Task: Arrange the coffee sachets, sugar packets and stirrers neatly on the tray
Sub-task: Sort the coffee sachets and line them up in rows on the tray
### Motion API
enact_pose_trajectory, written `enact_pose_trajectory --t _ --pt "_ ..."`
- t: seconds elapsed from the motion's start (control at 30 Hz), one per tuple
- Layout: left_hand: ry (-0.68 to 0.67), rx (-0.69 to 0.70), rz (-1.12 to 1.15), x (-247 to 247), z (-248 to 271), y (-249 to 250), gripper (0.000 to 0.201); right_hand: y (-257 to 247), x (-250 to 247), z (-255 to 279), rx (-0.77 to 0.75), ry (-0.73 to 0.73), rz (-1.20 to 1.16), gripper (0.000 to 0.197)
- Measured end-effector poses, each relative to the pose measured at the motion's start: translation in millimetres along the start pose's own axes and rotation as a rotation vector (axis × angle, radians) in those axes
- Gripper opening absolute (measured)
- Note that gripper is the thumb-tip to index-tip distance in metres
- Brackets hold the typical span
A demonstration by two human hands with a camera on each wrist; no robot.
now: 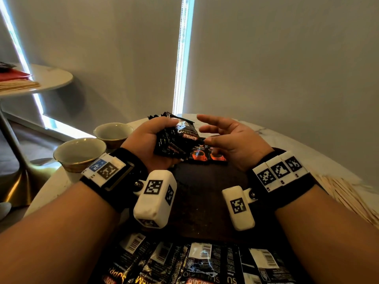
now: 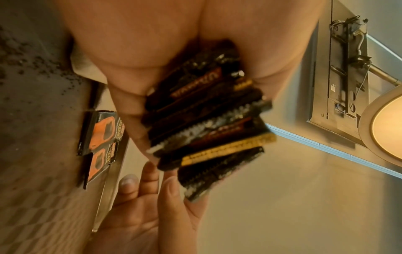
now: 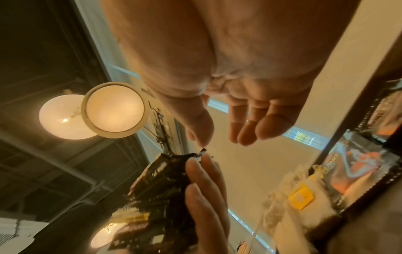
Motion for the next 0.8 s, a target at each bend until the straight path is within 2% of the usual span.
enact_pose_trajectory --t 0.07,0.17,0.37,0.7,0.8 --pt "-0.044 0.005 -0.002 3.9 1.3 -0.3 0.036 -3.1 8.1 2.7 -0.025 -0.065 0.05 0.057" --pt "-0.092 0.014 -0.001 9.0 3.4 -0.8 0.036 -2.2 12.8 4.4 -0.02 -0.086 0.065 0.054" --pt "-0.125 -0.029 -0.012 10.6 5.4 -4.2 0.042 -4.5 11.5 7.8 -0.06 -0.033 0.086 0.041" --pt "-0.153 -0.007 -0.017 9.9 2.6 -1.9 0.055 -3.7 8.9 4.3 -0.102 0.051 0.085 0.029" --pt "-0.108 -0.006 -0.01 9.1 3.4 -1.4 0.041 -3.0 5.3 2.9 -0.131 0.076 0.129 0.028"
Point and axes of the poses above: each hand's wrist, its own z-axis away from the middle knuckle, its own x-axis out of the palm, y = z × x, the point moved 4 cm from there along -z, towards the middle knuckle, and after that the axes turned 12 degrees about -z, right-handed, at the moved point
